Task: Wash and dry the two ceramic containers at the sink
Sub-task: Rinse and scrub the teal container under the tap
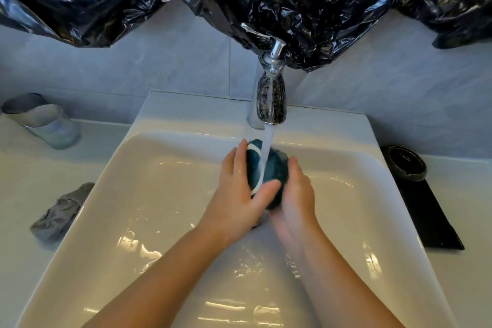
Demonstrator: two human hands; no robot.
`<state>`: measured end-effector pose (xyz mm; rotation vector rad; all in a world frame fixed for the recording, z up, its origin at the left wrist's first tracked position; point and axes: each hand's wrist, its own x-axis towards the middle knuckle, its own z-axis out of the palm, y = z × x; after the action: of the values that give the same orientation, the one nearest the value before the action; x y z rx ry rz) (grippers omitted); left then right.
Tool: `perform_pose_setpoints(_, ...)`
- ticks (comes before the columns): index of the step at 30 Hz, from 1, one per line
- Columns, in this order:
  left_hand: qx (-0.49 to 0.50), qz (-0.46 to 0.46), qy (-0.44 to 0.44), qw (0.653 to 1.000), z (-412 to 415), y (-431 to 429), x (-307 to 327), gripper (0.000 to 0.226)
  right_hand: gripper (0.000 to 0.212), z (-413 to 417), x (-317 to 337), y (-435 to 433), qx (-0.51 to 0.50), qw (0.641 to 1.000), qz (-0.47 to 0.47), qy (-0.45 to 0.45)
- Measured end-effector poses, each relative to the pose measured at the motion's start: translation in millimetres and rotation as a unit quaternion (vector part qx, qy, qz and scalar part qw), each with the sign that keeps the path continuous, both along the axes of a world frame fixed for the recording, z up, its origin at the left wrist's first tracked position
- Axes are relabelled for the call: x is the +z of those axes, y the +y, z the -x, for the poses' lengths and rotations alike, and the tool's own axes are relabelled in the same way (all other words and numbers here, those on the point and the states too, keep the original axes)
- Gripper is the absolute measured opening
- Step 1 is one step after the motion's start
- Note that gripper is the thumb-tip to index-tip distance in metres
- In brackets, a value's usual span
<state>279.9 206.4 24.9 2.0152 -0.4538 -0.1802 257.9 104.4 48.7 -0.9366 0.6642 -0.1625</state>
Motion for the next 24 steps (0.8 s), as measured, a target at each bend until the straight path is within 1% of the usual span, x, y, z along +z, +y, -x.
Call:
perform_pose_setpoints(2, -0.059, -0.045, -0.062, 0.995, -6, 9, 2, 0.101, 0.033, -1, -1, -4, -0.031, 0.994, -0.105, 0.018)
perform_pose_setpoints(4, -0.082, -0.006, -0.086, 0.993, -12, 14, 2, 0.099, 0.035, -4, -2, -5, -0.031, 0.981, -0.193, 0.014)
perform_pose_setpoints(5, -0.078, 0.036, -0.070, 0.994, -14, 15, 0, 0.099, 0.036, -4, -3, -6, -0.018, 0.974, -0.224, 0.006)
perform_pose_setpoints(6, -0.070, 0.087, -0.036, 0.993, -15, 14, -1, 0.100, 0.036, -4, -3, -6, -0.004, 0.969, -0.246, -0.001)
perform_pose_setpoints(8, -0.057, 0.185, 0.057, 0.979, -13, 13, 0, 0.101, 0.038, -1, -4, -6, 0.022, 0.959, -0.282, -0.024)
perform_pose_setpoints(10, -0.056, 0.241, 0.121, 0.961, -10, 9, 3, 0.089, 0.039, 0, -9, -10, 0.033, 0.952, -0.302, -0.027)
perform_pose_setpoints(12, -0.031, 0.263, 0.159, 0.951, -6, 2, 9, 0.071, 0.041, 0, -12, -14, 0.038, 0.959, -0.280, 0.003)
perform_pose_setpoints(13, -0.008, 0.271, 0.174, 0.947, -6, 0, 12, 0.064, 0.040, -1, -15, -15, 0.030, 0.968, -0.248, 0.029)
perform_pose_setpoints(15, 0.040, 0.291, 0.209, 0.933, -9, -2, 14, 0.061, 0.036, -3, -14, -14, 0.020, 0.985, -0.155, 0.067)
perform_pose_setpoints(16, 0.055, 0.303, 0.240, 0.920, -11, -2, 14, 0.061, 0.034, -3, -11, -13, 0.021, 0.992, -0.106, 0.064)
perform_pose_setpoints(18, 0.073, 0.341, 0.329, 0.877, -12, -3, 16, 0.055, 0.031, 0, -4, -12, 0.025, 0.999, -0.022, 0.015)
perform_pose_setpoints(20, 0.102, 0.375, 0.422, 0.819, -10, -3, 21, 0.054, 0.022, 3, -5, -11, 0.031, 0.997, 0.065, -0.038)
perform_pose_setpoints(21, 0.113, 0.395, 0.456, 0.789, -11, -3, 22, 0.057, 0.021, 2, -8, -12, 0.045, 0.994, 0.086, -0.057)
perform_pose_setpoints(23, 0.129, 0.446, 0.487, 0.740, -13, 0, 22, 0.057, 0.023, 1, -11, -12, 0.061, 0.994, 0.070, -0.063)
perform_pose_setpoints(24, 0.130, 0.466, 0.486, 0.728, -13, 3, 22, 0.051, 0.025, 1, -10, -12, 0.056, 0.996, 0.037, -0.053)
